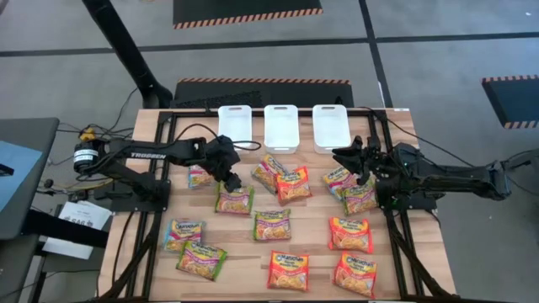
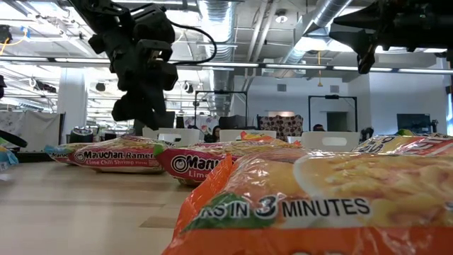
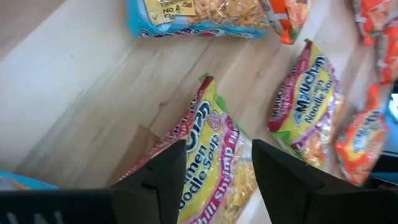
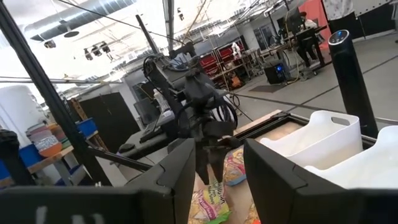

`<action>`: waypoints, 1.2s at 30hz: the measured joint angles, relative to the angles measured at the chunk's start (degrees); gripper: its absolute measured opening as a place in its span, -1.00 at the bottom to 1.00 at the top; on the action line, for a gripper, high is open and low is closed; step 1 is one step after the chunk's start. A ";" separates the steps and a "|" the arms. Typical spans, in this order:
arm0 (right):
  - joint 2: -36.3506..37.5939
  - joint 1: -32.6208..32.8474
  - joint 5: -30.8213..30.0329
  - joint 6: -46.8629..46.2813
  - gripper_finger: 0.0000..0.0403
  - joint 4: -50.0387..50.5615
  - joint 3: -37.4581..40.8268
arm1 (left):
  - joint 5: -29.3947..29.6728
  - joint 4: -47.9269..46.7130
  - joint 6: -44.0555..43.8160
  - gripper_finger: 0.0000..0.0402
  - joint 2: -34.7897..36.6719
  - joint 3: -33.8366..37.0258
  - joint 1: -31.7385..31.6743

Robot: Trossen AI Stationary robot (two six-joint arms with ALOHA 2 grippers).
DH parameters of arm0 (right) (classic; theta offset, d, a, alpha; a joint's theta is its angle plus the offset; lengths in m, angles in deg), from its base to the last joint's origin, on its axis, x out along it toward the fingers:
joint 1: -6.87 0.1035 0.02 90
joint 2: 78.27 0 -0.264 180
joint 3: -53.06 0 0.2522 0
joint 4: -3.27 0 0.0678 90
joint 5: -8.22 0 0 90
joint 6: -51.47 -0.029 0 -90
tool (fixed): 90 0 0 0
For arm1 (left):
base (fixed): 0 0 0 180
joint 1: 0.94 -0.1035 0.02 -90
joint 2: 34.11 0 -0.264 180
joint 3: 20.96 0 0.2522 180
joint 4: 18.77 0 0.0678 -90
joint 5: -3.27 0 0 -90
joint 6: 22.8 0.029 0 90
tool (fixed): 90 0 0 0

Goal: Sort Maruchan noodles
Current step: Put the green noodle pack into the right white bin

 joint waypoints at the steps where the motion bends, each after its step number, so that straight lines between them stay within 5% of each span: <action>1: 0.00 0.00 0.00 0.06 -0.17 0.00 0.00 | -0.62 0.14 -0.03 -0.16 0.00 0.00 -0.41; 9: 0.01 0.00 0.00 0.13 -0.09 0.01 0.00 | 5.38 1.19 1.86 -0.15 0.00 -0.04 -2.28; 17: 0.00 0.00 0.02 0.18 -0.08 0.02 0.00 | 5.28 1.16 3.15 -0.15 0.00 -0.04 -2.82; 27: -0.11 -0.02 0.05 0.18 -0.08 0.87 -0.02 | -4.82 1.60 4.22 -0.15 -5.24 0.01 -4.44; 36: -0.11 -0.02 0.07 0.16 -0.08 1.07 -0.02 | -7.46 1.52 5.65 -0.15 -10.07 -0.04 -4.34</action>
